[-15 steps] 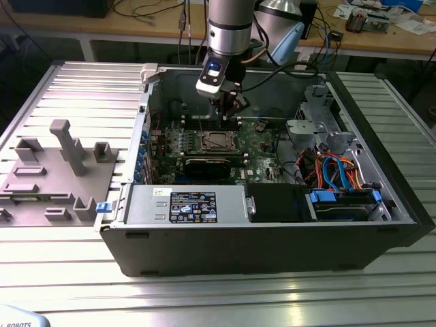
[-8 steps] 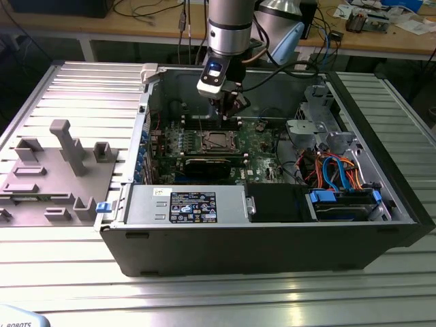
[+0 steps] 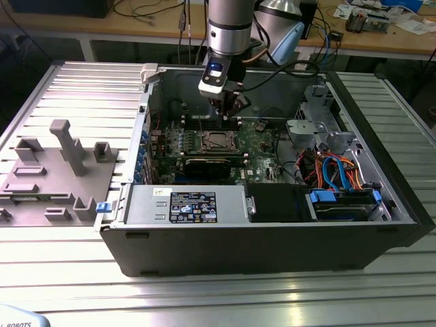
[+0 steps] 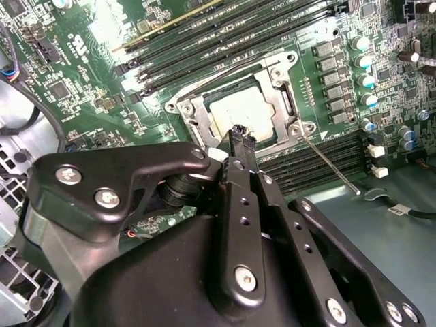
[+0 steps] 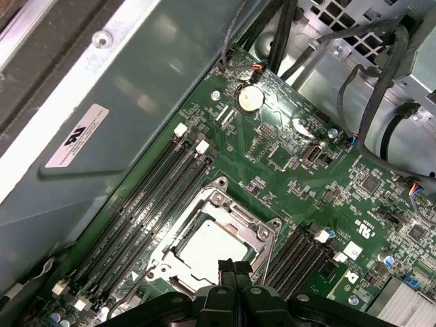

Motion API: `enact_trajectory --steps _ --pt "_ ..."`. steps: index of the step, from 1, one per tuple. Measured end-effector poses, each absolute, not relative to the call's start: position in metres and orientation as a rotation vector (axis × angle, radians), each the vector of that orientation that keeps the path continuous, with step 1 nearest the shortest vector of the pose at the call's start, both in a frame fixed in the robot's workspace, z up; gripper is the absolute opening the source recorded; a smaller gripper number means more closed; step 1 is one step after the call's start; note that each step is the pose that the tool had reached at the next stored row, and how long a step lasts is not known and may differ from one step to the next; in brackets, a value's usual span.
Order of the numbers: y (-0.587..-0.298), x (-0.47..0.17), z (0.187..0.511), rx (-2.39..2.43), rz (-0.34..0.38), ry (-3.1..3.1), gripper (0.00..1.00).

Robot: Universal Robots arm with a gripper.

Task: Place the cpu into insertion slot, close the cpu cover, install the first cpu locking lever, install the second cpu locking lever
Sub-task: 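Install the first cpu locking lever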

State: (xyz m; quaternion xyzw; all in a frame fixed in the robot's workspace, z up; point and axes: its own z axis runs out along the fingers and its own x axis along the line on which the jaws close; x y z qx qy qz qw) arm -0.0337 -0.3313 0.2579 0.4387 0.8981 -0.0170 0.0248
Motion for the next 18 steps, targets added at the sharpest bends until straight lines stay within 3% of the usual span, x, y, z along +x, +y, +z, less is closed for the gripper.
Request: enact_trajectory --steps 18 --pt "-0.3313 -0.0337 0.2579 1.252 -0.054 2.824 0.11"
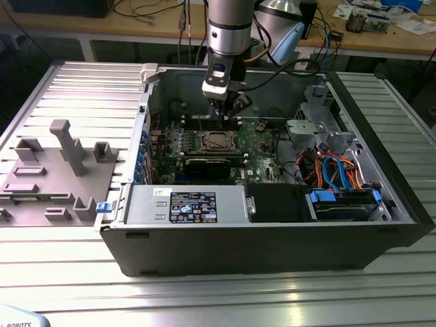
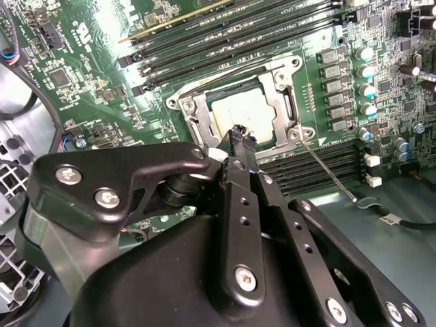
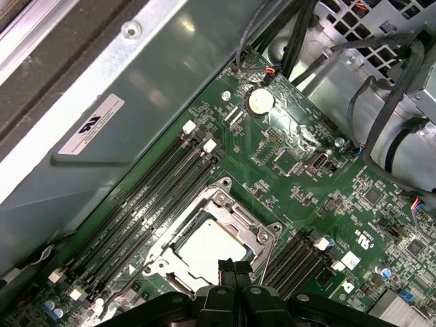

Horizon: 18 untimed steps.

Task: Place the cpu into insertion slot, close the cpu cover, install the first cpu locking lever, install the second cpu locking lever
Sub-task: 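Install the first cpu locking lever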

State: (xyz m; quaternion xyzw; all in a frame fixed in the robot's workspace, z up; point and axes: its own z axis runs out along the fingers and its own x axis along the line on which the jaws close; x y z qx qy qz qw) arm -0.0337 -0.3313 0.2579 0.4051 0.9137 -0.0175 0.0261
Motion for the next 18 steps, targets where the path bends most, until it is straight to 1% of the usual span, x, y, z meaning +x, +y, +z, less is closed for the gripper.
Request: enact_trajectory --steps 18 --pt "-0.3313 -0.0337 0.2579 1.121 -0.052 2.876 0.11"
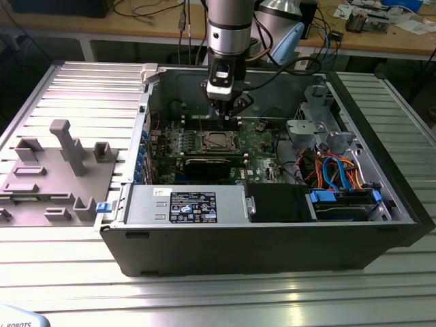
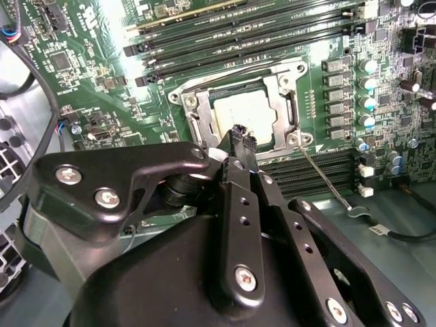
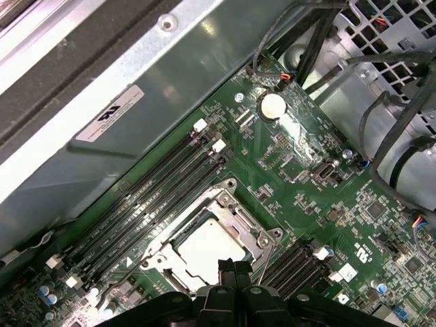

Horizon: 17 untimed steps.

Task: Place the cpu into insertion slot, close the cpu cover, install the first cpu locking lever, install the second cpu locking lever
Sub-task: 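Install the first cpu locking lever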

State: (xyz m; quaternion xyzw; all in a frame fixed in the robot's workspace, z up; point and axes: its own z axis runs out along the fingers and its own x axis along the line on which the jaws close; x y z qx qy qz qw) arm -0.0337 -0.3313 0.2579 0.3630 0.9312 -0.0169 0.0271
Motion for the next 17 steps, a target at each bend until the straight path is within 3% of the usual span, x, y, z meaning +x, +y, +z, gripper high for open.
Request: enact_trajectory --steps 17 --pt "-0.3313 -0.0337 0.2579 0.992 -0.049 2.921 0.11"
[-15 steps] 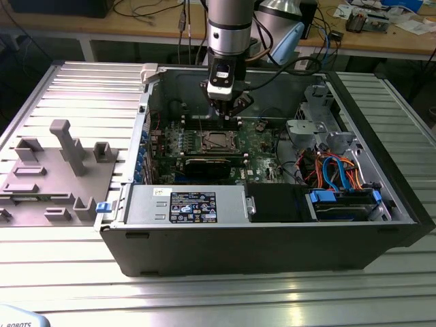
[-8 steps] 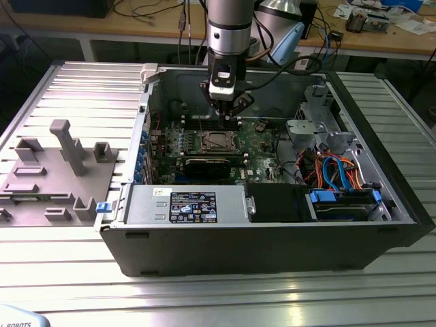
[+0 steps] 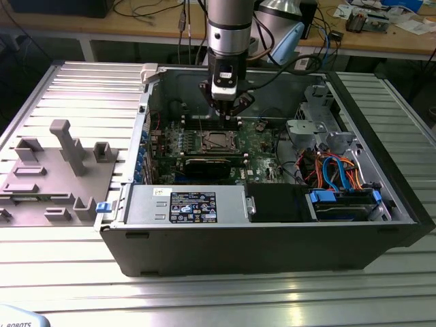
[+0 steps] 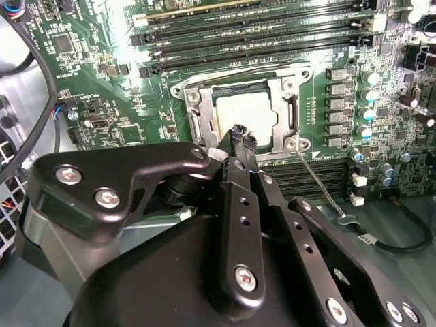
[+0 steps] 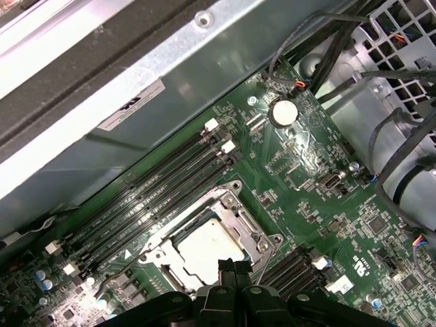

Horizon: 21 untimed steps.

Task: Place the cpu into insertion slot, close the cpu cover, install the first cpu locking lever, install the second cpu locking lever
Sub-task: 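Install the first cpu locking lever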

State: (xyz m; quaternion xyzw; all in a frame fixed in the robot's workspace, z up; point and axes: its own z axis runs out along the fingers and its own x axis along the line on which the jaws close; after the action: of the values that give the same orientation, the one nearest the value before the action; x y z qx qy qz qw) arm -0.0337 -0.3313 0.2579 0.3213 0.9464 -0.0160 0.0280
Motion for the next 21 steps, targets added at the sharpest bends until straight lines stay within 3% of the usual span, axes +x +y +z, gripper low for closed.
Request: enact_trajectory --steps 21 --pt "-0.3313 -0.0337 0.2579 0.843 -0.045 2.966 0.11"
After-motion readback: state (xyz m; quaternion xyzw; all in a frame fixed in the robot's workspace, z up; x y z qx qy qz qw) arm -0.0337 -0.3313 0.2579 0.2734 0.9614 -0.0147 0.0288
